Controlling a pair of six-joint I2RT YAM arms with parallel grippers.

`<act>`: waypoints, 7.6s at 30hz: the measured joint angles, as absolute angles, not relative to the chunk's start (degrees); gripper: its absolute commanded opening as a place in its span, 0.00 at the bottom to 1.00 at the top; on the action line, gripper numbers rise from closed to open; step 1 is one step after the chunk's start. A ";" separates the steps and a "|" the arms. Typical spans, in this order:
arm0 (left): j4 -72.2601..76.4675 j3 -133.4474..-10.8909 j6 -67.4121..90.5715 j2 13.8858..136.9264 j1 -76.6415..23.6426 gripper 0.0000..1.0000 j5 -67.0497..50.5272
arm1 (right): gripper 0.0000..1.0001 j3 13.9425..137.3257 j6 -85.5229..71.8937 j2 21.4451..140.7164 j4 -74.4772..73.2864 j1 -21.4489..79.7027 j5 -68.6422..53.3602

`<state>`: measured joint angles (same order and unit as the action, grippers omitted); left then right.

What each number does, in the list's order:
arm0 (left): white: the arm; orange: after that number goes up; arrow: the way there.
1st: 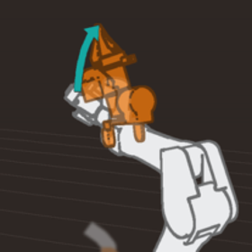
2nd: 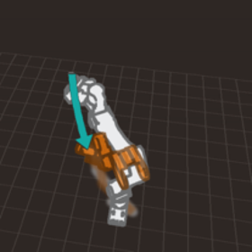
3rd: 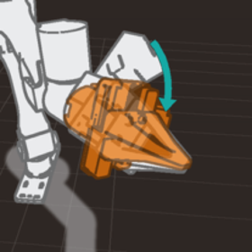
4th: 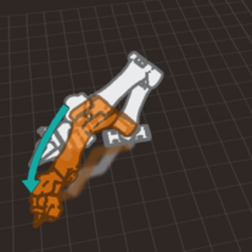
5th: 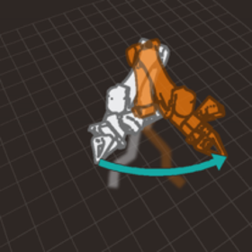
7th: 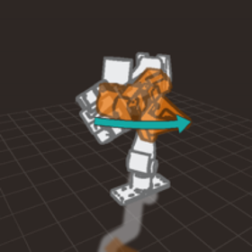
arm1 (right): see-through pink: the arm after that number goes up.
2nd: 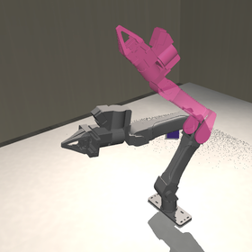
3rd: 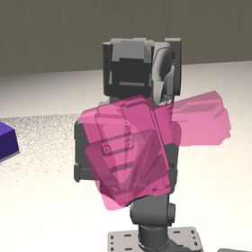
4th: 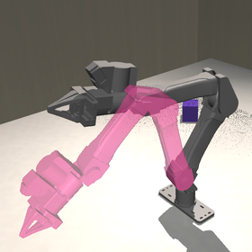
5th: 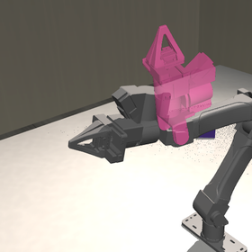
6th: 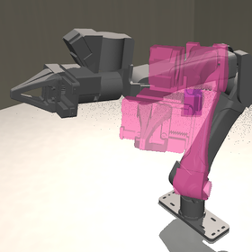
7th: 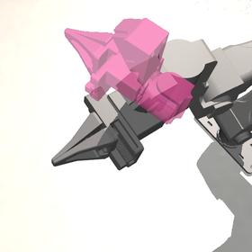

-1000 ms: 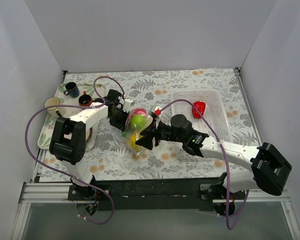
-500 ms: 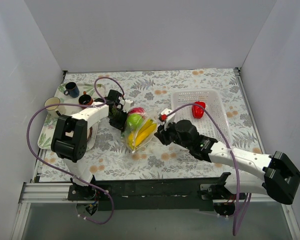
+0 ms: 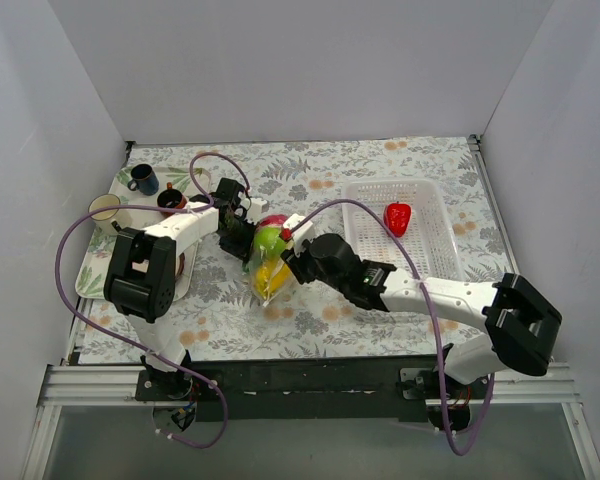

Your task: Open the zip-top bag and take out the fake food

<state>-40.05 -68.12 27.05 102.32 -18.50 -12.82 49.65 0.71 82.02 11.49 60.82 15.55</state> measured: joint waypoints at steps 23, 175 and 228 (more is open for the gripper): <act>-39.46 -67.96 27.09 102.65 -18.50 0.00 -12.93 | 0.32 51.62 13.26 84.84 14.85 70.63 32.42; -33.43 -70.15 22.41 96.38 -28.51 0.00 0.14 | 0.01 36.40 4.51 82.72 19.38 64.34 19.16; -26.15 -63.13 24.84 102.59 -22.59 0.00 3.79 | 0.01 62.26 -10.70 82.87 -26.46 56.80 10.48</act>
